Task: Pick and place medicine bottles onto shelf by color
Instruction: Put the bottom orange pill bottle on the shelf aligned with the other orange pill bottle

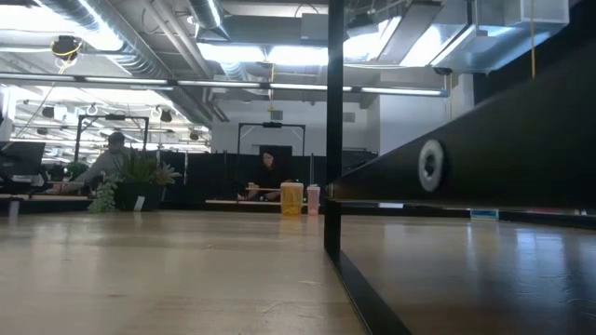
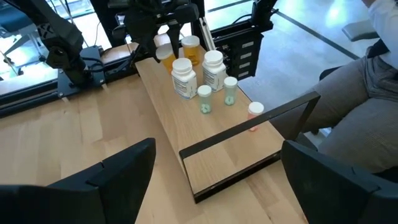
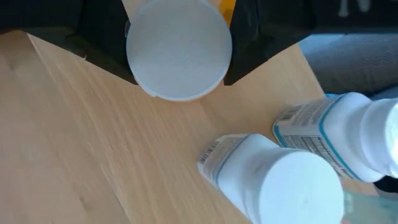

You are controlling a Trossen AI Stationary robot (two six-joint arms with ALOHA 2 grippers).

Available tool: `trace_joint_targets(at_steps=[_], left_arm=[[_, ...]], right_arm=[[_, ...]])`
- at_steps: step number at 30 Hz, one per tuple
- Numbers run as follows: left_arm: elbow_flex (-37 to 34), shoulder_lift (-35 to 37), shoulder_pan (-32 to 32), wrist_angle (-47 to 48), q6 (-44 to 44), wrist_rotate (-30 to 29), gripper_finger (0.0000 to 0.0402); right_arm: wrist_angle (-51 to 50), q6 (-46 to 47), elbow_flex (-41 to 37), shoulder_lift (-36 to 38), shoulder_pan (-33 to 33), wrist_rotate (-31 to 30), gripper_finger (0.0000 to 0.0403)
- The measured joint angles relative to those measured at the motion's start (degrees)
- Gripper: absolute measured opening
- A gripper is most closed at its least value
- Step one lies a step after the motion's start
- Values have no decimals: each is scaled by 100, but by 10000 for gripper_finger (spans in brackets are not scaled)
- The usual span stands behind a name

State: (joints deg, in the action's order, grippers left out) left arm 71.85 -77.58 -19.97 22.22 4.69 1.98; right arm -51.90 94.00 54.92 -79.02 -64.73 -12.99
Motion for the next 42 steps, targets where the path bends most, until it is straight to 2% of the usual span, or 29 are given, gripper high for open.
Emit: trace_joint_targets(at_steps=[11,42], left_arm=[[-1,0,0,-1,0,0,341],[0,0,0,-1,0,2,341]], right_arm=[[31,2,0,0,-37,207,220],[-231,339,0,0,-37,212,221]])
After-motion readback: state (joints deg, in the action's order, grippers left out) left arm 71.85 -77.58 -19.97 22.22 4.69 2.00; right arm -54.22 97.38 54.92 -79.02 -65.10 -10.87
